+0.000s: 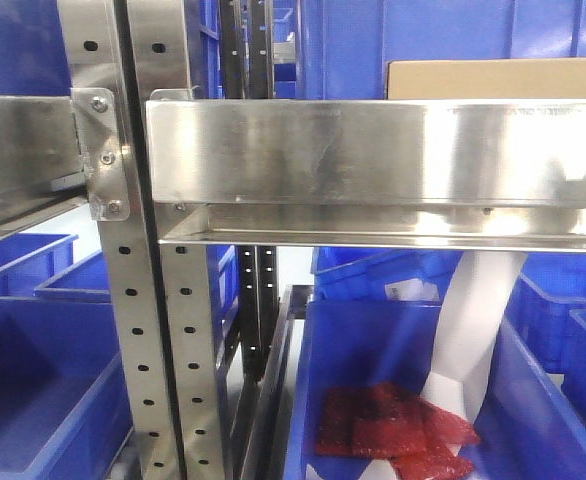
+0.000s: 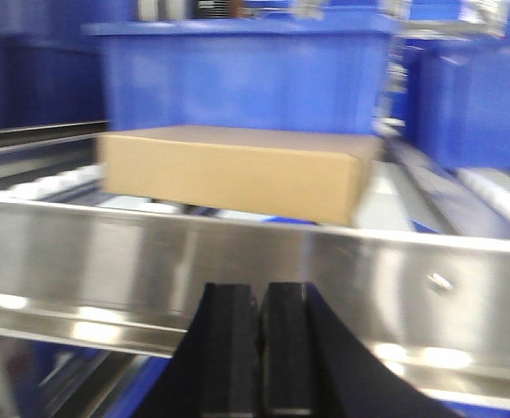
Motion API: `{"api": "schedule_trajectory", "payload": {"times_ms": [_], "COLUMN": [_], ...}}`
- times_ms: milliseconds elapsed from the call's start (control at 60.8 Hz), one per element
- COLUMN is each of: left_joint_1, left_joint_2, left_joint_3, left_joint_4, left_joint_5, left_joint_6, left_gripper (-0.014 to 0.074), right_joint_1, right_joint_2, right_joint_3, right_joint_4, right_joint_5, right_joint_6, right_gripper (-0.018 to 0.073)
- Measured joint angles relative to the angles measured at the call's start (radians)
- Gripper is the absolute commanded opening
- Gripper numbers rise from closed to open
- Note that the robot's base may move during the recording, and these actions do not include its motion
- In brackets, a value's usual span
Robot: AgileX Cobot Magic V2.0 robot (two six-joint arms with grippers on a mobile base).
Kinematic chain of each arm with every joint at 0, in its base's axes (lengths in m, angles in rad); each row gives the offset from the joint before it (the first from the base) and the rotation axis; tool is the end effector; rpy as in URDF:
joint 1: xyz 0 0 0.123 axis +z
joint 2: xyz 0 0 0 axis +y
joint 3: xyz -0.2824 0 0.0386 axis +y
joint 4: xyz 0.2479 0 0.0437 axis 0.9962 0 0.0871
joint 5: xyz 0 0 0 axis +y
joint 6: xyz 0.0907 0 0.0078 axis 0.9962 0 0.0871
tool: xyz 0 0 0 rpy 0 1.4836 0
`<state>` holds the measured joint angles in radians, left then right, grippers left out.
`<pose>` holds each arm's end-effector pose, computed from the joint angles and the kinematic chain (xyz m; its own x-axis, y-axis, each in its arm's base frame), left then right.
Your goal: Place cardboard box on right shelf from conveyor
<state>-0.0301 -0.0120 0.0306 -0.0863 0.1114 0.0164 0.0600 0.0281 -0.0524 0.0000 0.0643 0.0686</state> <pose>0.0567 -0.0026 0.1933 -0.0450 -0.0680 -0.9967 0.0366 0.9969 -0.0697 0.0564 0.0034 0.2234 0.0429 0.0712 -0.9965 -0.0631 0.9957 0.0685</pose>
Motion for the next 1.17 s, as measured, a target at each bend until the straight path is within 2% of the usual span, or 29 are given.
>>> {"api": "schedule_trajectory", "payload": {"times_ms": [131,510,1167], "left_joint_1": [0.0,0.0,0.0], "left_joint_2": [0.0,0.0,0.0], "left_joint_3": [0.0,0.0,0.0], "left_joint_4": [0.0,0.0,0.0], "left_joint_5": [0.0,0.0,0.0], "left_joint_6": [0.0,0.0,0.0], "left_gripper": [-0.0119,-0.0119,-0.0119], "right_joint_1": [-0.054,-0.056,-0.056], "right_joint_2": [-0.035,-0.04,-0.04], "right_joint_3": [0.051,0.081,0.081], "right_joint_4": [0.012,0.014,0.014], "right_joint_5": [-0.017,-0.077,-0.079], "right_joint_6": [0.0,0.0,0.002], "right_gripper": [0.0029,0.0029,0.0029]}}
